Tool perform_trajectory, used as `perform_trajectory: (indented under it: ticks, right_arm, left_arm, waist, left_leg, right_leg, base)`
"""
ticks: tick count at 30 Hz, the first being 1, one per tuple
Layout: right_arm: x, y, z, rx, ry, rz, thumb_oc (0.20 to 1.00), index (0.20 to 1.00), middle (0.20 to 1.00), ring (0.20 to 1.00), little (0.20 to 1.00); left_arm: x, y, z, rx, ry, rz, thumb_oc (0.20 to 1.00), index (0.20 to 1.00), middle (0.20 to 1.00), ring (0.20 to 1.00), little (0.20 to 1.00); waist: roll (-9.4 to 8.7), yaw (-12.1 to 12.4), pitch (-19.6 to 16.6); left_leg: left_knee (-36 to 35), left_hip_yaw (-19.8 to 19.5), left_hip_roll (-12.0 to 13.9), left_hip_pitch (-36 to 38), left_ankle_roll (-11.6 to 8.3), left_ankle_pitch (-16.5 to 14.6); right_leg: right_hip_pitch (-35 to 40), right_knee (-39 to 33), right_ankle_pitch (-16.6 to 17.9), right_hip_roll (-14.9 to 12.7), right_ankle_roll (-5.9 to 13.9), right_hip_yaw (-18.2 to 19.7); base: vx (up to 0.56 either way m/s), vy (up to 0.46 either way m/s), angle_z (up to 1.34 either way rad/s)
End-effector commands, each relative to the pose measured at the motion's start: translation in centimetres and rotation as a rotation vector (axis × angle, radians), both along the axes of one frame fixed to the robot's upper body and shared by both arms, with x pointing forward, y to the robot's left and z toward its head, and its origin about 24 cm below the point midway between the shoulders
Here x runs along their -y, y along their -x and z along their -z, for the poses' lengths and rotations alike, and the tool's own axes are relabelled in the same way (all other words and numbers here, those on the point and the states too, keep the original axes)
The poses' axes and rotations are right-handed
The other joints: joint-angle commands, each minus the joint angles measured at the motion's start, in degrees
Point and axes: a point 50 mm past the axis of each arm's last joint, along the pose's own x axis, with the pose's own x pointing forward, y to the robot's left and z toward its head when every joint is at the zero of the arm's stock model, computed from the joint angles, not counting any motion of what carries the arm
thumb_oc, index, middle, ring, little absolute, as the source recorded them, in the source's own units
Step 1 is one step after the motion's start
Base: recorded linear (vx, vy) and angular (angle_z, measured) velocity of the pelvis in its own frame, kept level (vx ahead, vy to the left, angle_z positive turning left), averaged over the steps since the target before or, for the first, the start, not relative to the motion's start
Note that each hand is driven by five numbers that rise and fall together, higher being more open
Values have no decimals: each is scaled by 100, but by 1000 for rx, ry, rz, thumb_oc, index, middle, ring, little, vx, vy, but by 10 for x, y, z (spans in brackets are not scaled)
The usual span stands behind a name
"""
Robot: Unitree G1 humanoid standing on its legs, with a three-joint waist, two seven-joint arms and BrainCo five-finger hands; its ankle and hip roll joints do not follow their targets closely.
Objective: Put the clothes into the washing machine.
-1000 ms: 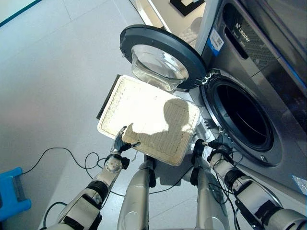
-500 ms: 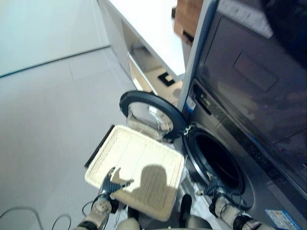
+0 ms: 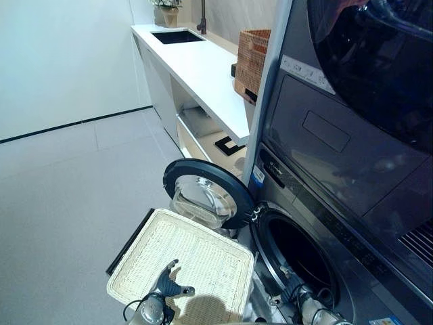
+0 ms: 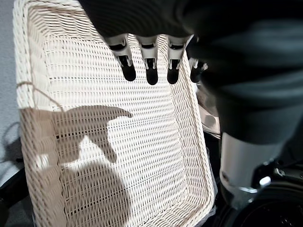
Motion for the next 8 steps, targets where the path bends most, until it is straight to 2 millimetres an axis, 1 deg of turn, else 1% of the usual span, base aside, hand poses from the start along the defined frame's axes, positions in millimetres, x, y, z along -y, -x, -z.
perform_trajectory:
  ticks: [1,2,4,8]
  right_arm:
    - [-16,-32,-15,51,-31,-136,1000,1000,1000,1000,1000]
    - [-16,-32,-15,44,-33,-137,1000,1000,1000,1000,1000]
    - [-16,-27,-10,-36,-74,-113,1000,1000,1000,1000,1000]
    - [-13,-24,-7,-83,-97,-73,1000,1000,1000,1000,1000]
  left_arm:
    - [11,-20,-6,28,-15,91,1000,1000,1000,1000,1000]
    - [11,-20,-6,27,-15,92,1000,1000,1000,1000,1000]
    - [13,-20,-6,11,-5,101,1000,1000,1000,1000,1000]
    - [16,-19,-5,10,-2,139,1000,1000,1000,1000,1000]
  waist:
    - [-25,20,287]
    - [-25,21,281]
    - [-18,34,223]
    - [5,44,200]
  left_leg:
    - [109,-100,-241,-62,134,-110]
    - [112,-102,-237,-53,135,-114]
    - [117,-175,-211,14,134,-137]
    - [138,-243,-177,34,136,-140]
  right_leg:
    - [487,168,-471,-86,279,-29]
    - [497,172,-478,-84,273,-28]
    - [563,225,-563,-46,235,-2]
    - [585,331,-658,-6,189,22]
  base:
    - [53,-43,-7]
    - [84,-55,-3]
    - [91,-60,5]
    - [39,-39,4]
